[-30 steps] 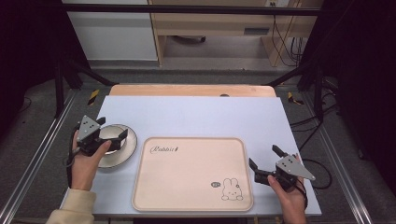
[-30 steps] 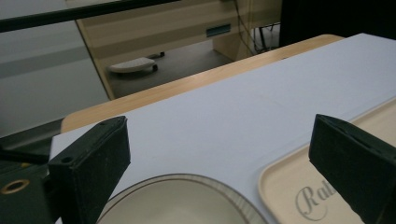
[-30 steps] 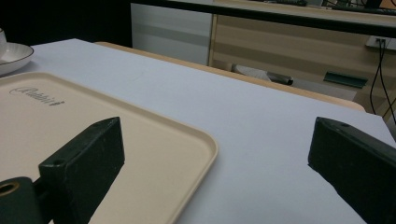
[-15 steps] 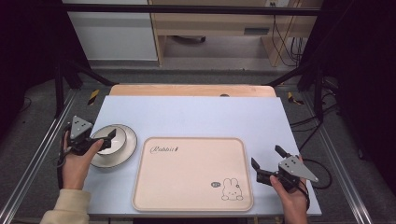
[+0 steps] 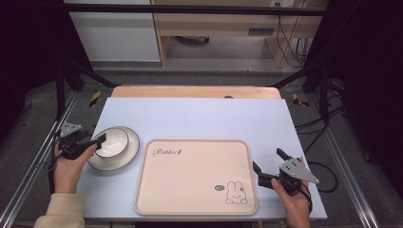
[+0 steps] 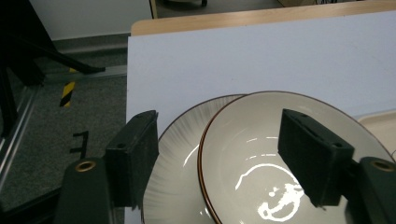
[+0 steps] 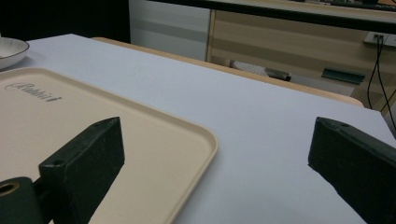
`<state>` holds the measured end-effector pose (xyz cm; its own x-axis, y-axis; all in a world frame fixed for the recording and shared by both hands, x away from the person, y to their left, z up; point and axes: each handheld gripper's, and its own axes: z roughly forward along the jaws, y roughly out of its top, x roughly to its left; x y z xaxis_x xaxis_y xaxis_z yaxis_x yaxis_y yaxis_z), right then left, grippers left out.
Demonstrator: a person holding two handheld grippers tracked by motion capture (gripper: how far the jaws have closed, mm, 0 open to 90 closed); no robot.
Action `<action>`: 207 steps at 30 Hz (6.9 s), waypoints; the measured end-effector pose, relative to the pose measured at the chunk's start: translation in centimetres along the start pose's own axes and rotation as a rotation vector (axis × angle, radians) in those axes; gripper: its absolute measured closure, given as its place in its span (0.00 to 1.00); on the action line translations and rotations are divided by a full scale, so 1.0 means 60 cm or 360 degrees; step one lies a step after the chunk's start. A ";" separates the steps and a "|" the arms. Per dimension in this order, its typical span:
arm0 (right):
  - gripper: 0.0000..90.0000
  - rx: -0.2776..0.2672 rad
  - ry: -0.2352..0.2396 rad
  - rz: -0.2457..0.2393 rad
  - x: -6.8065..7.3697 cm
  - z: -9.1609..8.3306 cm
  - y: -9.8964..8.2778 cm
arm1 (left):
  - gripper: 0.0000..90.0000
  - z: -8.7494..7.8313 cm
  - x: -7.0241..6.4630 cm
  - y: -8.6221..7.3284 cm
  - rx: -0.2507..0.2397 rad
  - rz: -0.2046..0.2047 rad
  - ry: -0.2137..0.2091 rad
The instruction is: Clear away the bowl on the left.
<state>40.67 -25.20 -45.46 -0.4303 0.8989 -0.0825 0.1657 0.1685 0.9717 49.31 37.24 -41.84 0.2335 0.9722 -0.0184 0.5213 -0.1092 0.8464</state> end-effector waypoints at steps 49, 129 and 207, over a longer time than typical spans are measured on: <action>0.04 0.0016 0.0021 -0.0003 -0.007 0.010 0.002 | 0.91 0.053 0.021 -0.012 0.0336 -0.0163 -0.0084; 0.05 -0.0024 0.0034 -0.0011 -0.007 0.018 0.006 | 0.91 -0.025 -0.087 0.031 0.0062 -0.0162 -0.0436; 0.05 -0.0024 0.0055 -0.0035 -0.001 0.018 0.008 | 0.91 0.059 -0.334 -0.004 0.0276 0.0053 -0.0875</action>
<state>41.75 -24.72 -45.25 -0.4641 0.8805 -0.0962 0.1429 0.1816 0.9729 47.42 17.07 -43.59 0.6203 0.7222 -0.3062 0.6225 -0.2157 0.7523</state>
